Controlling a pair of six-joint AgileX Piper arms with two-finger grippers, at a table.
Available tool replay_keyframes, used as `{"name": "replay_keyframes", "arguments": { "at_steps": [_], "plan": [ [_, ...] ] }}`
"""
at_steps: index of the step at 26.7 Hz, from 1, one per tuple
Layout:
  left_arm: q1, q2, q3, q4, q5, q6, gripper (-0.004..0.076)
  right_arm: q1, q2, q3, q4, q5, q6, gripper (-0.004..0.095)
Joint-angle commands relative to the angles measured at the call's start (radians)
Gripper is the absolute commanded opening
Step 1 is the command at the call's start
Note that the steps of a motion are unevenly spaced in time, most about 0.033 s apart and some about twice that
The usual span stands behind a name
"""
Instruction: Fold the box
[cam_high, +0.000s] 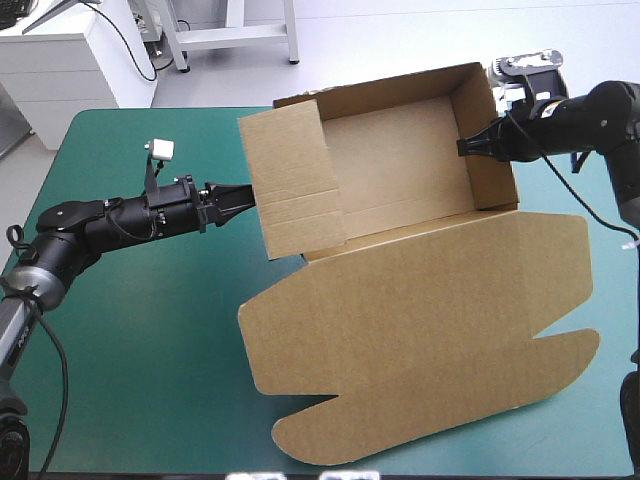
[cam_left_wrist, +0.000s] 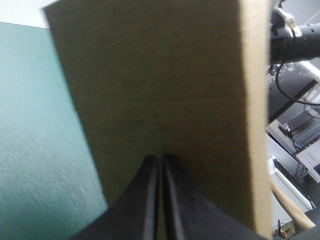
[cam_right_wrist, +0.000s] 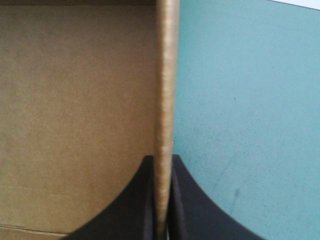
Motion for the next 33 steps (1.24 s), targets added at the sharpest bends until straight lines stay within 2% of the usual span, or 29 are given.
{"name": "replay_keyframes", "arguments": {
  "at_steps": [1, 3, 5, 9, 12, 13, 19, 25, 27, 30, 33],
  "plan": [
    [-0.011, -0.054, -0.051, -0.065, 0.116, -0.001, 0.0022, 0.054, -0.033, -0.028, -0.045, -0.110, 0.053, -0.0013],
    [-0.011, -0.059, -0.060, -0.056, 0.116, -0.001, 0.0074, 0.083, -0.033, -0.028, -0.064, -0.123, 0.060, -0.0013],
    [-0.011, -0.059, -0.069, -0.056, 0.116, -0.001, 0.0163, 0.102, -0.031, -0.028, -0.077, -0.127, 0.073, -0.0013],
    [-0.011, -0.061, -0.069, -0.066, 0.116, -0.001, 0.0484, 0.108, -0.026, -0.028, -0.082, -0.127, 0.093, -0.0013],
    [-0.013, -0.061, -0.069, -0.058, 0.116, -0.009, 0.0644, 0.109, -0.026, -0.028, -0.078, -0.127, 0.099, -0.0013],
    [-0.013, -0.061, -0.069, -0.051, 0.116, -0.009, 0.0661, 0.109, -0.026, -0.028, -0.073, -0.127, 0.099, -0.0013],
    [-0.013, -0.061, -0.083, -0.019, 0.075, -0.049, 0.0658, 0.109, -0.025, -0.028, -0.070, -0.127, 0.124, -0.0013],
    [-0.060, -0.062, -0.207, 0.154, -0.055, -0.222, 0.0634, 0.109, -0.025, -0.028, -0.058, -0.125, 0.125, -0.0013],
    [-0.129, -0.062, -0.292, 0.326, -0.166, -0.371, 0.0605, 0.109, -0.024, -0.028, -0.058, -0.128, 0.132, -0.0013],
    [-0.259, -0.062, -0.434, 0.724, -0.313, -0.703, 0.0542, 0.109, -0.024, -0.028, -0.058, -0.134, 0.136, -0.0013],
    [-0.348, -0.047, -0.535, 1.013, -0.346, -0.942, 0.0512, 0.109, -0.024, -0.028, -0.058, -0.152, 0.154, -0.0013]
  ]
}}
